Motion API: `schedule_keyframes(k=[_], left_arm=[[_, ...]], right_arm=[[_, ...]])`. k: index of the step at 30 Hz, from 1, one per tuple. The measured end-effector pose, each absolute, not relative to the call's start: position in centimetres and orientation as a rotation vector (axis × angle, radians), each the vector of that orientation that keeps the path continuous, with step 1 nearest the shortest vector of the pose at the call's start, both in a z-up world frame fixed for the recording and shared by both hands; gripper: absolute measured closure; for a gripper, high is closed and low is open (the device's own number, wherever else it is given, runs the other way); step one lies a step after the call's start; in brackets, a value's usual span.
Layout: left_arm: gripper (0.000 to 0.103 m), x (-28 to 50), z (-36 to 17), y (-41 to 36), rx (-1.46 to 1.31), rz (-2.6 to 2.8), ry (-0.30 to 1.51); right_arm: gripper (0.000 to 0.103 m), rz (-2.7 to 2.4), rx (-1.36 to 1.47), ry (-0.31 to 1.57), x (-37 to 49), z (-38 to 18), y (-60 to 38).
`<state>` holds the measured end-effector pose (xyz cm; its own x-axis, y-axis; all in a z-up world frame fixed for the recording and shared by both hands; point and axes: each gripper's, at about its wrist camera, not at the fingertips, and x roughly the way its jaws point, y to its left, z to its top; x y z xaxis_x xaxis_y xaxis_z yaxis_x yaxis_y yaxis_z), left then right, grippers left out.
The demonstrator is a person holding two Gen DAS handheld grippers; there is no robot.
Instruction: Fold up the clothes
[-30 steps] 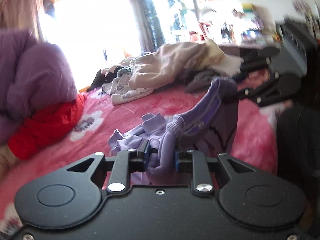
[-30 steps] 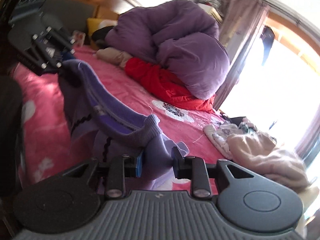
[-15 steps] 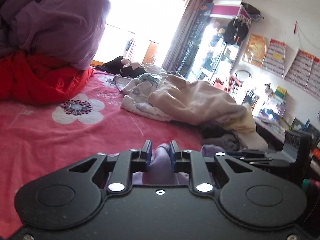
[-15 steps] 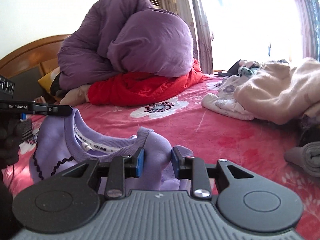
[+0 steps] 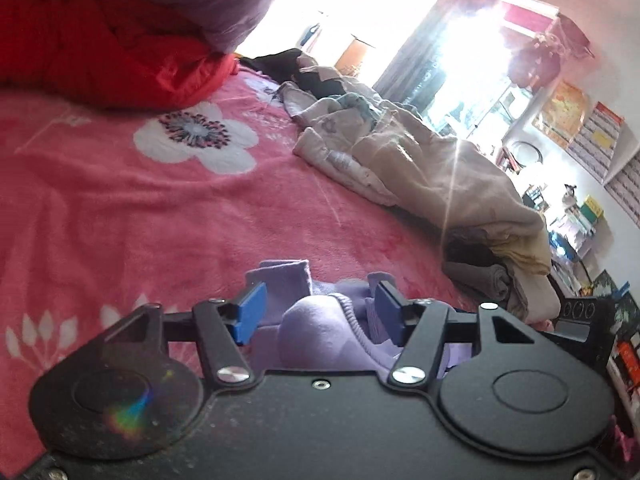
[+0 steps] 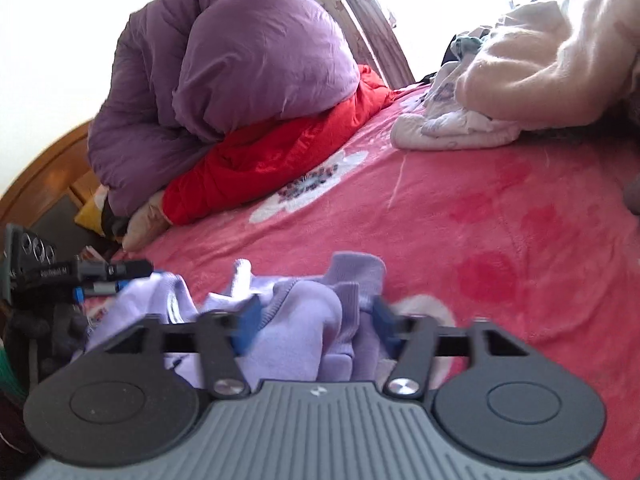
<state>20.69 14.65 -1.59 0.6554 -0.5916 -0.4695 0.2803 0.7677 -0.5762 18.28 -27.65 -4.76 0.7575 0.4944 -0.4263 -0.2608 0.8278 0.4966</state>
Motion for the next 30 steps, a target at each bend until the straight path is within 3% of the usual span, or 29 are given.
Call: schedule_keyframes(k=[9,11,12,13,15,17,23,30], left_arm=[[0.037,16.3,-2.6,15.1,-0.663,-0.603,0.79],[0.039,15.8,-2.9,14.2,-0.639,-0.599,0.802],[0.046,15.8,-3.0,13.7,-0.614,-0.6,0.809],[0.064,15.8,-3.1,13.2,-0.586,-0.603,0.807],[0.071,15.8,-3.0,12.5,-0.531,-0.609,0.79],[0.081,15.6,-2.6,12.3,-0.498,-0.627,0.749],[0.087,15.9,-0.2,13.0,-0.475,-0.739,0.495],[0.088,20.1,-3.4,12.2,-0.467,-0.697,0.529]], right_arm=[[0.025,0.461,0.476,0.654,14.7,-4.3,-27.7],[0.041,0.487,0.46,0.656,13.9,-4.7,-27.2],[0.065,0.507,0.456,0.653,13.6,-5.0,-26.9],[0.075,0.52,0.451,0.641,13.6,-5.1,-26.6],[0.082,0.532,0.427,0.611,13.7,-5.2,-26.2],[0.085,0.543,0.385,0.582,13.6,-5.1,-25.8],[0.087,0.526,0.312,0.295,11.3,-2.7,-26.6],[0.087,0.429,0.317,0.365,15.1,-5.5,-26.7]])
